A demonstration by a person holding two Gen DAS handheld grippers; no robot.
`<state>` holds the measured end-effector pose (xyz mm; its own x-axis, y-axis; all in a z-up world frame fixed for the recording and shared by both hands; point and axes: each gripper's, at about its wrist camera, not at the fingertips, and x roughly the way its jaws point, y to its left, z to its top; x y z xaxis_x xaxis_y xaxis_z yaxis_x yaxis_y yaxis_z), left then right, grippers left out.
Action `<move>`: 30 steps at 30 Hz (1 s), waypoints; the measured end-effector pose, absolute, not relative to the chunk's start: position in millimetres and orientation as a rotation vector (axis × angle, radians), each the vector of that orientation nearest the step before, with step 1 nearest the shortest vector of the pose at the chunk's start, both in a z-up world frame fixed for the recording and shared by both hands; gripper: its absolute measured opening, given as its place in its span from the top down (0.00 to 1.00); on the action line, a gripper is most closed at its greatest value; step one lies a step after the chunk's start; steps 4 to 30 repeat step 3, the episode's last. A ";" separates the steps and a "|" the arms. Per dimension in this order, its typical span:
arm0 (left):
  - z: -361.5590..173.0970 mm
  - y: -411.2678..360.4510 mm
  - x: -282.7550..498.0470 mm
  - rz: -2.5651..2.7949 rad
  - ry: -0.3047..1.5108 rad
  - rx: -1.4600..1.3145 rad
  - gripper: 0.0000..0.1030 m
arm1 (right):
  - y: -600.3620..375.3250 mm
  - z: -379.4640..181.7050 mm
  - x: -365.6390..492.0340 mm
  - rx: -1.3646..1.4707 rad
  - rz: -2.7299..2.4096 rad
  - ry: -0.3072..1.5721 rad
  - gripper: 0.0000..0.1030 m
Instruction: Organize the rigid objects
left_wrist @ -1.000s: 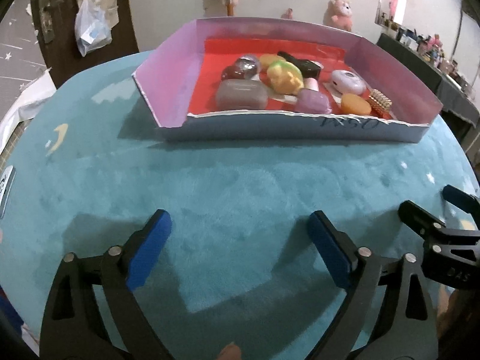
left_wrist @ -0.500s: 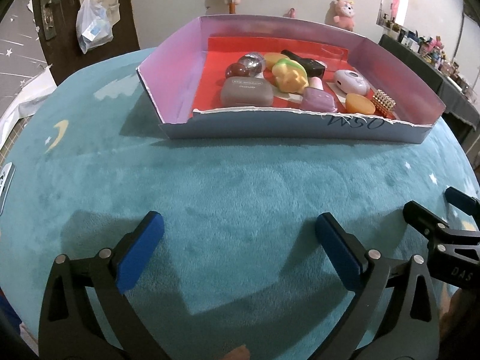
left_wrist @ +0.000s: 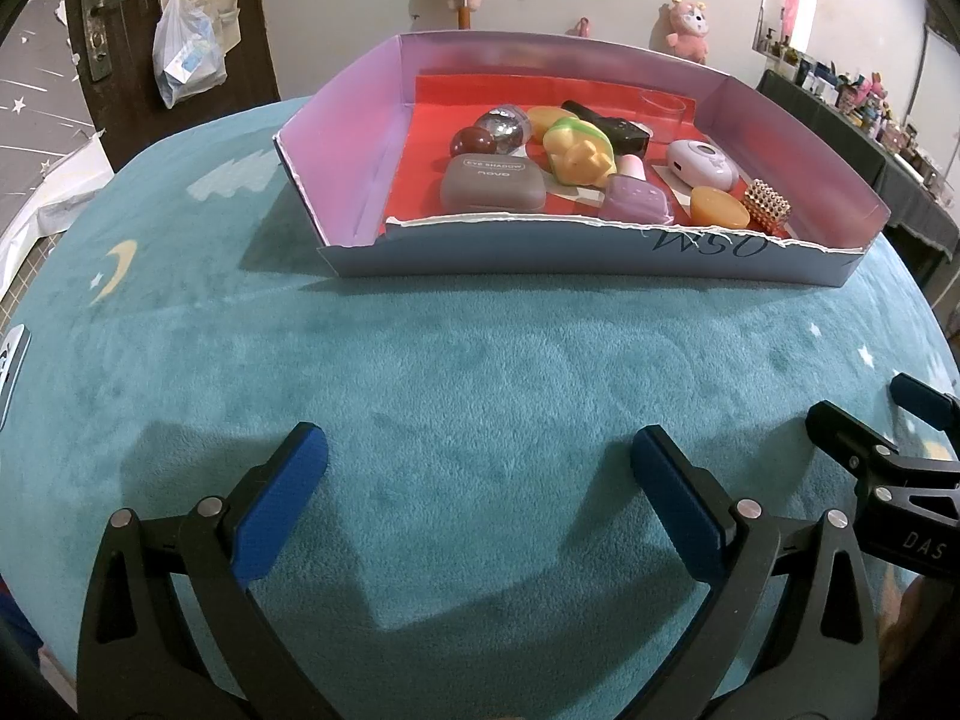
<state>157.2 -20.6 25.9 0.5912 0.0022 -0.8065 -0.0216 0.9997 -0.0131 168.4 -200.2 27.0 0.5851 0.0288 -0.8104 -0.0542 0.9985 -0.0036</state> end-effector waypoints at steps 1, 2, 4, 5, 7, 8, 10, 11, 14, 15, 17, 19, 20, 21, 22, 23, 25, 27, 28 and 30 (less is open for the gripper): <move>25.8 -20.8 157.1 0.014 0.938 -0.022 0.00 | -200.1 27.0 168.6 -0.029 0.048 0.945 0.00; 25.8 -20.8 157.0 0.014 0.938 -0.022 0.00 | -200.3 26.9 168.3 -0.030 0.048 0.945 0.00; 25.8 -20.7 157.1 0.014 0.938 -0.022 0.00 | -200.3 26.9 168.4 -0.029 0.048 0.945 0.00; 25.8 -20.7 157.1 0.014 0.938 -0.022 0.00 | -200.3 26.9 168.4 -0.029 0.048 0.945 0.00; 25.8 -20.7 157.1 0.014 0.938 -0.022 0.00 | -200.3 26.9 168.4 -0.029 0.048 0.945 0.00; 25.8 -20.7 157.1 0.014 0.938 -0.022 0.00 | -200.3 26.9 168.4 -0.029 0.048 0.945 0.00; 25.8 -20.7 157.1 0.014 0.938 -0.022 0.00 | -200.3 26.9 168.4 -0.029 0.048 0.945 0.00; 25.8 -20.7 157.1 0.014 0.938 -0.022 0.00 | -200.3 26.9 168.4 -0.029 0.048 0.945 0.00; 25.8 -20.7 157.1 0.014 0.938 -0.022 0.00 | -200.3 26.9 168.4 -0.029 0.048 0.945 0.00; 25.8 -20.7 157.1 0.014 0.938 -0.022 0.00 | -200.3 26.9 168.4 -0.029 0.048 0.945 0.00; 25.8 -20.7 157.1 0.014 0.938 -0.022 0.00 | -200.3 26.9 168.4 -0.029 0.048 0.945 0.00; 25.8 -20.7 157.1 0.014 0.938 -0.022 0.00 | -200.3 26.9 168.4 -0.029 0.048 0.945 0.00; 25.8 -20.7 157.1 0.014 0.938 -0.022 0.00 | -200.3 26.9 168.4 -0.029 0.048 0.945 0.00; 25.8 -20.7 157.1 0.014 0.938 -0.022 0.00 | -200.3 26.9 168.4 -0.029 0.048 0.945 0.00; 25.8 -20.7 157.1 0.014 0.938 -0.022 0.00 | -200.3 26.9 168.4 -0.029 0.048 0.945 0.00; 25.8 -20.7 157.1 0.014 0.938 -0.022 0.00 | -200.3 26.9 168.4 -0.029 0.048 0.945 0.00; 25.8 -20.7 157.1 0.014 0.938 -0.022 0.00 | -200.3 26.9 168.4 -0.029 0.048 0.945 0.00; 25.8 -20.7 157.1 0.014 0.938 -0.022 0.00 | -200.3 26.9 168.4 -0.029 0.048 0.945 0.00; 25.8 -20.7 157.1 0.014 0.938 -0.022 0.00 | -200.3 26.9 168.4 -0.029 0.048 0.945 0.00; 25.8 -20.7 157.1 0.014 0.938 -0.022 0.00 | -200.3 26.9 168.4 -0.029 0.048 0.945 0.00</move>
